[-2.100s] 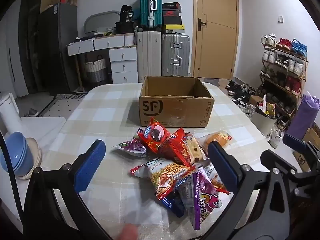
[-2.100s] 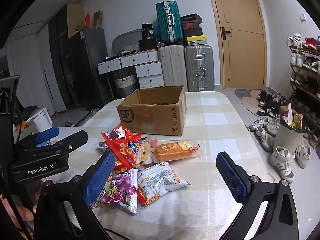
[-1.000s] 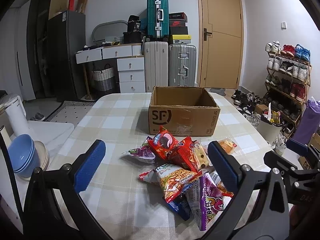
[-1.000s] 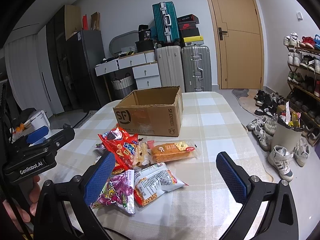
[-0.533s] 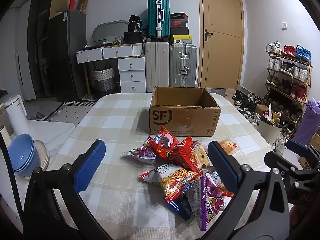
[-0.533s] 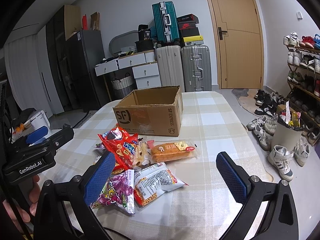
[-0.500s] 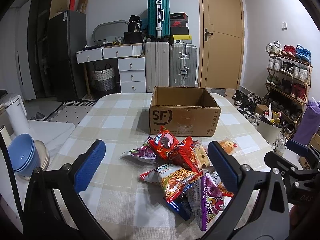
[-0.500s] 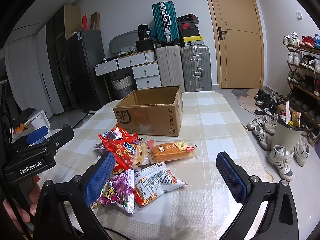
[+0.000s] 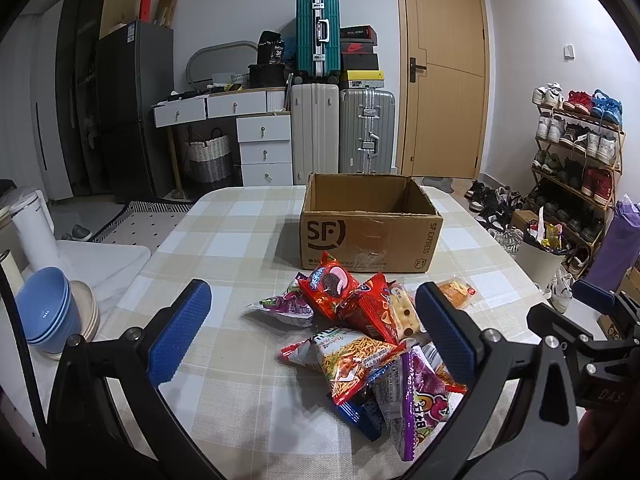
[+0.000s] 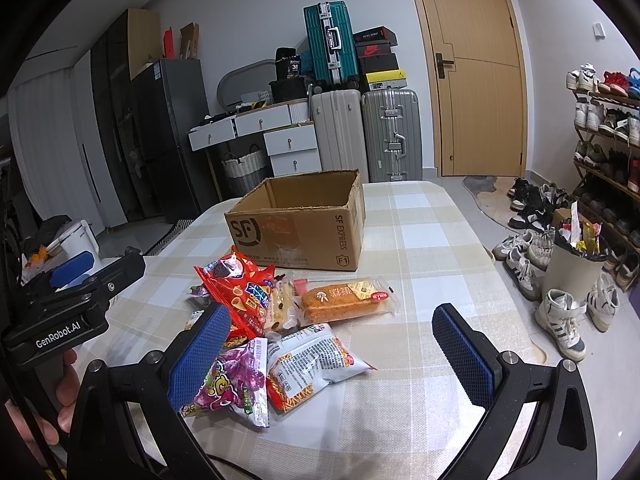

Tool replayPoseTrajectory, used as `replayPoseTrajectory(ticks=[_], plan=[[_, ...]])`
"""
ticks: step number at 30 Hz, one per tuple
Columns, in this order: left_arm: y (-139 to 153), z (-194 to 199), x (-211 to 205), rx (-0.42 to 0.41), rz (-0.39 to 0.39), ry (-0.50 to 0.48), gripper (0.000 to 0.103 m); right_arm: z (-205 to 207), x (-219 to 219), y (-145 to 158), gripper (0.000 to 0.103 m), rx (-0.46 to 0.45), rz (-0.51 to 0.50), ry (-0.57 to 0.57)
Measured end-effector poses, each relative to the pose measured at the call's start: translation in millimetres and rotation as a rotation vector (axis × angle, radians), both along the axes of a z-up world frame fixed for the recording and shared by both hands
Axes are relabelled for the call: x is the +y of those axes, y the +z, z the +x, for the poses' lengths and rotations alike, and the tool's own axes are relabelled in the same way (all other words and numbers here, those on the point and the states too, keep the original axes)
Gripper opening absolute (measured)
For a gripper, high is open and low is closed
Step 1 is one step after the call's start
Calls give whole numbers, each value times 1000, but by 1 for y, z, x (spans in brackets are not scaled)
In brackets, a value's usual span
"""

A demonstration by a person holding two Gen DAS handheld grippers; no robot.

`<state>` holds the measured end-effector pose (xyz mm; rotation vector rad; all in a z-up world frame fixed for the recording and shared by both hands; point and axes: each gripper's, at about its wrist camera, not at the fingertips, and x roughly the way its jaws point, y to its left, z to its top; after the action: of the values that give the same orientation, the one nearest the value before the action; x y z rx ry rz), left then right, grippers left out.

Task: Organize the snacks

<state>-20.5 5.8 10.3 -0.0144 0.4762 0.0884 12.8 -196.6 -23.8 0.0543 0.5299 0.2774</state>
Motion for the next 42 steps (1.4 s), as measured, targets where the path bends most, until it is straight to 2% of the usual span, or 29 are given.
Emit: replayPoseTrajectory(ticks=[19,22,26,29,33,36,37,39,42], plan=[[-2,2,7,20,-2,14,102,3,-1,-6,103,26,-6,12],[-6,5,11,42,-5,19,102,6,3,-9,103,68,13,64],[-12,9,21,86,-12,24,102,10,19,-22,103,167,39,206],[-17,11,31,116,-26,36,102,9,44,-34,103,210,6,298],[-26,14,52,163,-61,57,102,12,76,-49,102,239,-65,344],[-32,17,62,193,-78,63,102,21,90,-63,88,287,-103,334],[-33,17,65,198,-82,65,102,26,92,-69,77,315,-102,334],[-35,17,68,201,-89,65,102,34,96,-79,71,368,-93,336],[-34,18,73,207,-109,64,102,39,98,-88,65,399,-96,333]])
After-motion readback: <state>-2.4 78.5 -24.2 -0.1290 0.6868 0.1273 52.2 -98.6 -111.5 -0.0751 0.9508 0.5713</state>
